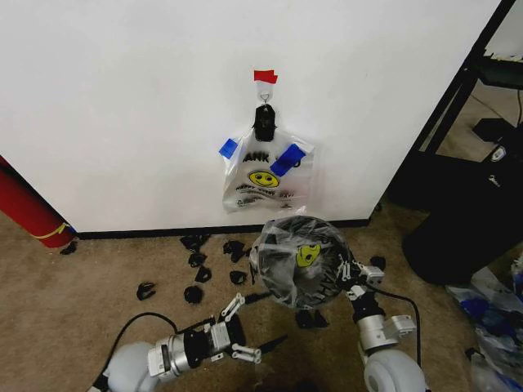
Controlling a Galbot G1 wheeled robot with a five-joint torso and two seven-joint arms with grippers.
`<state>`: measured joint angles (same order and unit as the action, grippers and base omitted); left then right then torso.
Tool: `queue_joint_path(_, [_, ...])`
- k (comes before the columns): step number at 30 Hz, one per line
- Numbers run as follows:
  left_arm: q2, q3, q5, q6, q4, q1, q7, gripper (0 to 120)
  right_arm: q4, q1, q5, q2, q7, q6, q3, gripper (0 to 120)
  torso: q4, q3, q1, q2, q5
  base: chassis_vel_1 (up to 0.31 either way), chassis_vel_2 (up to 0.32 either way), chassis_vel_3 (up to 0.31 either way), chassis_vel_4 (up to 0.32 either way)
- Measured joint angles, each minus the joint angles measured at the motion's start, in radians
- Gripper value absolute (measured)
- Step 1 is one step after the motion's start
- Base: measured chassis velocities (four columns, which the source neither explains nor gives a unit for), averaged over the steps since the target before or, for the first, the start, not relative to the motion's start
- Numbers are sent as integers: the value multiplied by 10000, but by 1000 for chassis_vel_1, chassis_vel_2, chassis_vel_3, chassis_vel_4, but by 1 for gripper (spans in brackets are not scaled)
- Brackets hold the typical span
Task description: Pick up the garbage bag from the wall and place it over the trash bin.
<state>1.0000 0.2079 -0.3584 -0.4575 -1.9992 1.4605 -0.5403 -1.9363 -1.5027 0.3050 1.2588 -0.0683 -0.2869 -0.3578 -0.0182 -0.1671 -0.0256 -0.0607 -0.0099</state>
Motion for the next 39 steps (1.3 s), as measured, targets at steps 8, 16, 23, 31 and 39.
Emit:
queue_joint_path(8, [572, -1687, -629, 1837, -987, 381, 3526, 70, 206, 68, -1913, 70, 294, -1078, 49, 0, 2, 1, 0, 0, 0, 0, 0, 0, 0])
queue_joint_path(16, [848, -2254, -593, 3325, -1467, 285, 5377, 40, 465, 192, -2376, 33, 691, -1699, 55, 0, 1, 0, 0, -1, 0, 0, 0, 0, 0])
queue_joint_path(23, [1049, -2440, -586, 4647, -1741, 98, 6554, 17, 598, 302, -2387, -27, 1175, -2180, 104, 0, 1, 0, 0, -1, 0, 0, 0, 0, 0])
queue_joint_path(31, [1343, -2477, -124, 5331, -1497, -76, 7726, 0, 682, 397, -2524, -46, 1351, -2507, 225, 0, 1, 0, 0, -1, 0, 0, 0, 0, 0])
queue_joint_path(39, [1443, -2519, 192, 5736, -1420, -209, 8205, 0, 659, 347, -2510, -77, 1624, -2716, 341, 0, 1, 0, 0, -1, -1, 0, 0, 0, 0])
